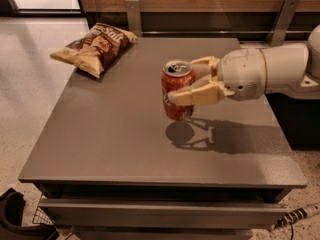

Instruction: Move coke can near brown chip bag

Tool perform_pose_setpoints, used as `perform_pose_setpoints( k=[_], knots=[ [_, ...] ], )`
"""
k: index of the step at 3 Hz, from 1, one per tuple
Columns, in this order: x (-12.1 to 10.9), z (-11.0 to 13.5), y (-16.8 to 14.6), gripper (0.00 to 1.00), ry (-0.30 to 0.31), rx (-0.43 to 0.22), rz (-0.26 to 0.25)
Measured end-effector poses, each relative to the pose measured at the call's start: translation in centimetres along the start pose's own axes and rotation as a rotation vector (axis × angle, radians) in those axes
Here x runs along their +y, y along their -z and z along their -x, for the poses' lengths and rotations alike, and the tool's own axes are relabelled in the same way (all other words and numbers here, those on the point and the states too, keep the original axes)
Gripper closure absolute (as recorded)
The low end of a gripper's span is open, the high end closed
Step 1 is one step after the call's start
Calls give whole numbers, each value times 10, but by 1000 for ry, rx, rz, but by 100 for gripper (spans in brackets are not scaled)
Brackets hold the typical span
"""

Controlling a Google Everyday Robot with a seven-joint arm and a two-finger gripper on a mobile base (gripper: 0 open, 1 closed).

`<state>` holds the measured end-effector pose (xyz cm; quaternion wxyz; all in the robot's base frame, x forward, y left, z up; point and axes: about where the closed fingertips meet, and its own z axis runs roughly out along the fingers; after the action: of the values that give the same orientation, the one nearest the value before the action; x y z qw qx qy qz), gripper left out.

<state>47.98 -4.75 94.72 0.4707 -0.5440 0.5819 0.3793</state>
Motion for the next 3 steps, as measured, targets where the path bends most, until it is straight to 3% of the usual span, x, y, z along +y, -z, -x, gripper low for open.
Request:
perform_pose_setpoints(
  k=[1, 2, 3],
  knots=[
    [-60, 29, -15, 100, -31, 24, -21],
    [-129, 47, -43, 100, -55, -15, -47],
    [-188, 60, -56, 100, -41, -78, -124]
  ],
)
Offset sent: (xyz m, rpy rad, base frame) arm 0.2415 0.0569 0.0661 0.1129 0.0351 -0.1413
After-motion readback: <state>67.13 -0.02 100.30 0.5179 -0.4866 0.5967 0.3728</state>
